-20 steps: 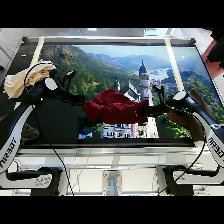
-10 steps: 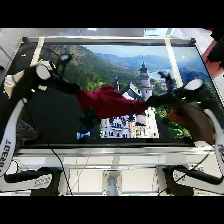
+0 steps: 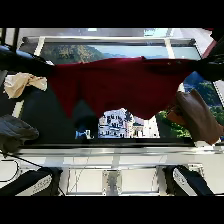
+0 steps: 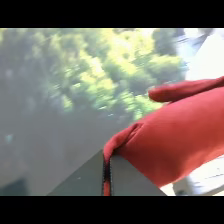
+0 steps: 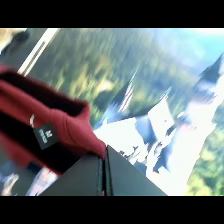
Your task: Fold the shirts.
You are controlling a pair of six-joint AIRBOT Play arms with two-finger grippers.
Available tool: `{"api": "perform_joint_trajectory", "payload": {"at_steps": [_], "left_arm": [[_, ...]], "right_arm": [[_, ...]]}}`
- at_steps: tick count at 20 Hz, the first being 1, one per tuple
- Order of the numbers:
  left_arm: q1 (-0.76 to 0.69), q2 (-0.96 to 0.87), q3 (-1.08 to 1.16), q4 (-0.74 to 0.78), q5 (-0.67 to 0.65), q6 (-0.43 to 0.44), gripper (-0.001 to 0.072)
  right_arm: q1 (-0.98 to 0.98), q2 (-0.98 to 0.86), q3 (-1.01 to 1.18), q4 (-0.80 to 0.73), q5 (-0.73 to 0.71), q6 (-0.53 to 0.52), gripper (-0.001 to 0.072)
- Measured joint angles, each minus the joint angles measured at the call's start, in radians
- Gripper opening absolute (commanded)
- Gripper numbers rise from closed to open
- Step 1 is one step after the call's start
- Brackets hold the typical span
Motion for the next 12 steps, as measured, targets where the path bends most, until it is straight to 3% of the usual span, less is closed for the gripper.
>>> {"api": "perform_joint_trajectory", "payload": {"at_steps": [4, 9, 12], "left_arm": [[-0.001, -0.030, -0.075, -0.206, 0.097, 0.090, 0.0011], [-0.001, -0.253, -0.237, -0.291, 0.222, 0.157, 0.0011], [-0.001, -0.418, -0.272, -0.307, 0.357, 0.145, 0.0012]], "right_arm": [[-0.006, -0.043, -0.004, -0.014, -0.038, 0.017, 0.0024], [0.063, -0.220, -0.153, -0.019, -0.148, 0.023, 0.0024], [0.136, -0.360, -0.241, -0.042, -0.272, 0.022, 0.0025]]}}
